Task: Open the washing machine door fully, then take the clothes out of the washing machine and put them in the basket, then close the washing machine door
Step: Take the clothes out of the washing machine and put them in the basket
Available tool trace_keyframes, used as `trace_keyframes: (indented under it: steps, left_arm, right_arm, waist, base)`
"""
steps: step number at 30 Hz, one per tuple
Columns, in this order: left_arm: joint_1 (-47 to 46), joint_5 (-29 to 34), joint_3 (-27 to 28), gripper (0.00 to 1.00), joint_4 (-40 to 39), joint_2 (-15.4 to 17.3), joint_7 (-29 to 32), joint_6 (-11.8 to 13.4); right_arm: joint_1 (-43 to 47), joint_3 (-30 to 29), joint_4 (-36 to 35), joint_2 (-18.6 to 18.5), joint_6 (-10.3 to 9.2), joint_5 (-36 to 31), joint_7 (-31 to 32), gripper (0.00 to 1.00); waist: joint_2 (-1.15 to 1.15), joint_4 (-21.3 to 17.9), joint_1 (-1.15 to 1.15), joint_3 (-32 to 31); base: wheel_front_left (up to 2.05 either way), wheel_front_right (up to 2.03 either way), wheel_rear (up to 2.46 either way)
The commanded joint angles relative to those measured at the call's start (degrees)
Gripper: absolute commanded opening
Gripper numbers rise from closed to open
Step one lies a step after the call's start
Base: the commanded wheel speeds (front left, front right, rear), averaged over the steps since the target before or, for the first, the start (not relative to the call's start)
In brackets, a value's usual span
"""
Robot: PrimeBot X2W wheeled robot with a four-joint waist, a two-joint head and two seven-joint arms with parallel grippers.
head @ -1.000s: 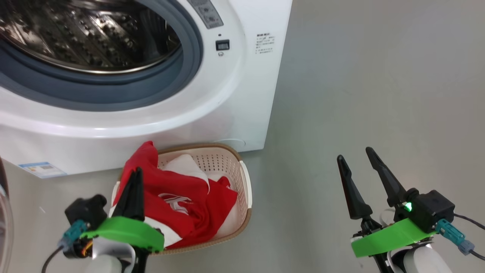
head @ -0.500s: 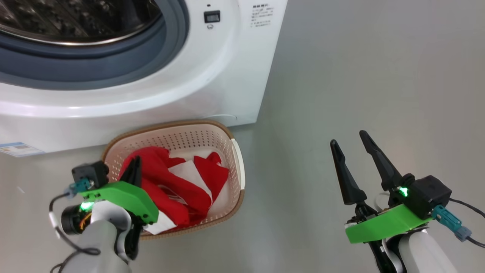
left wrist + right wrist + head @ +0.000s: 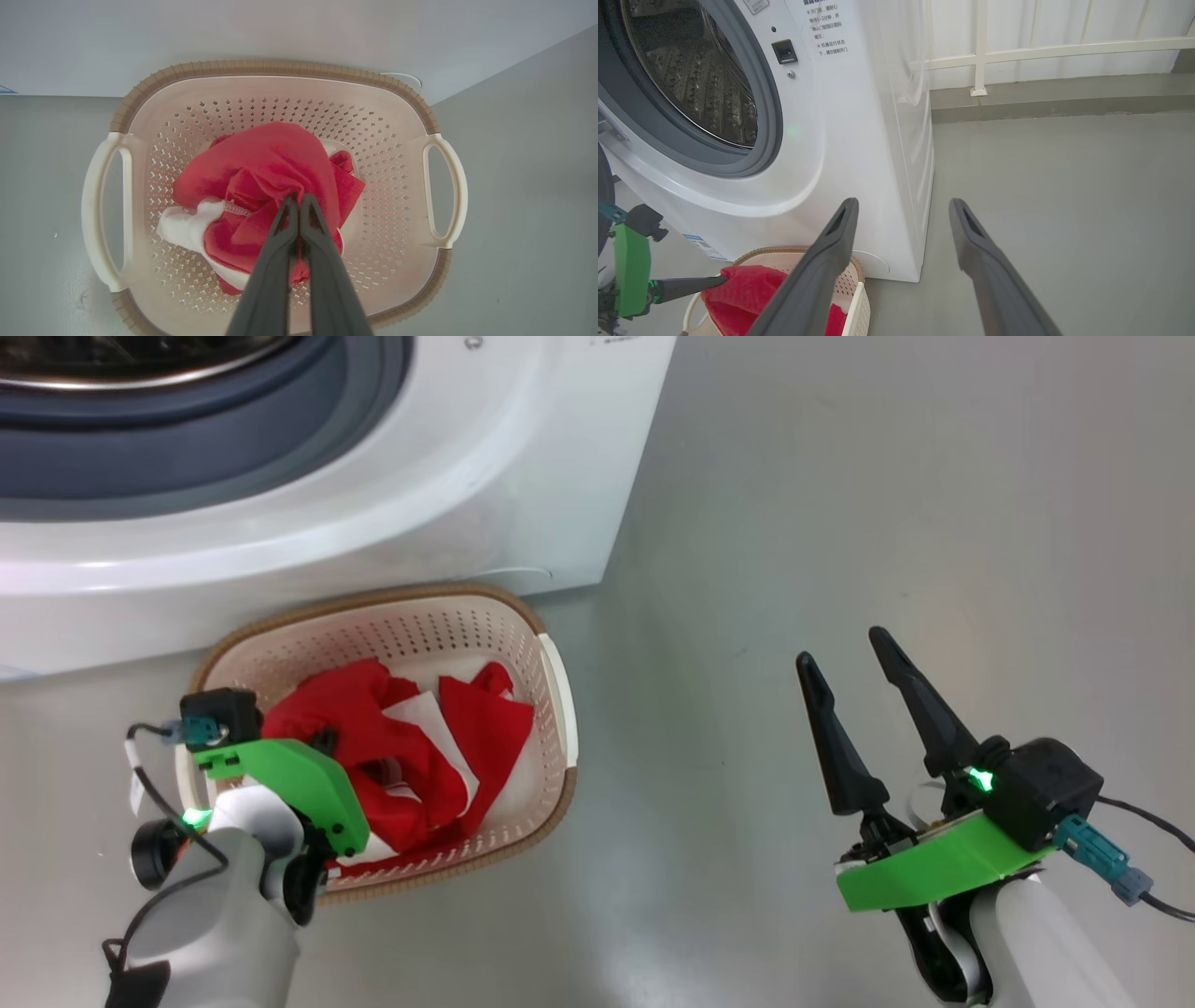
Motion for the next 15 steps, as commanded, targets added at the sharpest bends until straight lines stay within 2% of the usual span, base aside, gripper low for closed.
trace_keyframes:
  steps: [1,15]
  left_arm:
    - [-0.9,-0.24,0.86,0.0,0.24,2.04,0.42,-0.3]
    - [-5.28,-0.83,0.05,0.0,6.82,2.84,3.16,-0.18]
  right_arm:
    - [-1.07,1.45,-1.19,-0.16,0.28,0.78,-0.36,1.0]
    - [-3.68,2.4,-1.35,-0.16,0.28,1.55,-0.36,1.0]
  waist:
    - [0.0,-0.71,0.0,1.5]
    - [0.0,-2.3,0.0,6.38]
  base:
    - [0.0,0.0,0.0]
    - [0.0,0.0,0.0]
